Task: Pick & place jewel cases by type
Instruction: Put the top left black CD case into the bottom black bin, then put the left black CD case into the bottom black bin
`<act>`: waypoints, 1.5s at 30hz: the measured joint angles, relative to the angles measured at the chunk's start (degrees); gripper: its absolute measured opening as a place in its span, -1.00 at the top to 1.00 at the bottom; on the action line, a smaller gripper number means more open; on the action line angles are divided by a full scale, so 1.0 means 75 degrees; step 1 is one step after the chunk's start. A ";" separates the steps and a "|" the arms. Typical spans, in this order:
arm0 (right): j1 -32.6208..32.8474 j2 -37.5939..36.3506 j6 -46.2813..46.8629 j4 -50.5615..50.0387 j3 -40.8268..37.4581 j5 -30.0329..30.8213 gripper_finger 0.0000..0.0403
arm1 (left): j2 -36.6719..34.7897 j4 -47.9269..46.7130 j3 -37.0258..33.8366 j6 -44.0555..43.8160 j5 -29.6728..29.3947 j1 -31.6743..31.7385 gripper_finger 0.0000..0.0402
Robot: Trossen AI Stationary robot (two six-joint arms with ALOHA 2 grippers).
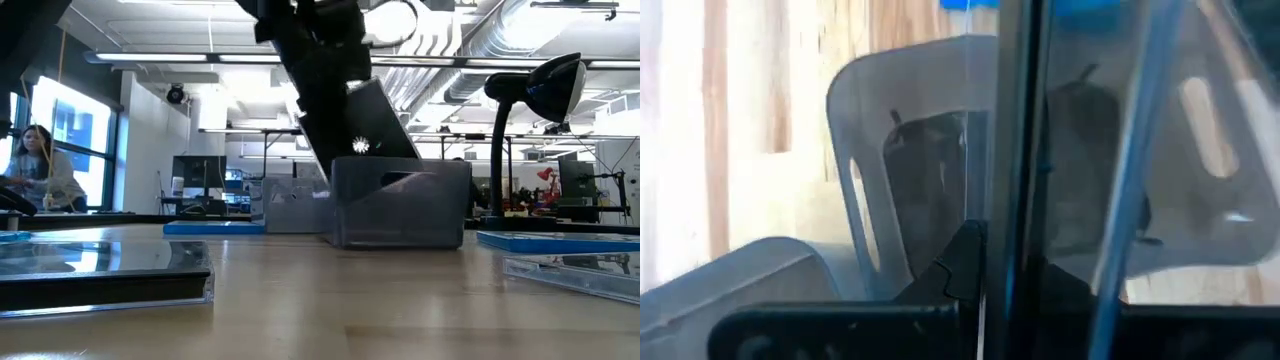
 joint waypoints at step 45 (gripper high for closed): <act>0.0003 -0.0012 0.0001 -0.0003 -0.0095 -0.0692 0.15 | 0.0243 -0.3411 0.2856 -0.1124 -0.2035 0.0219 0.16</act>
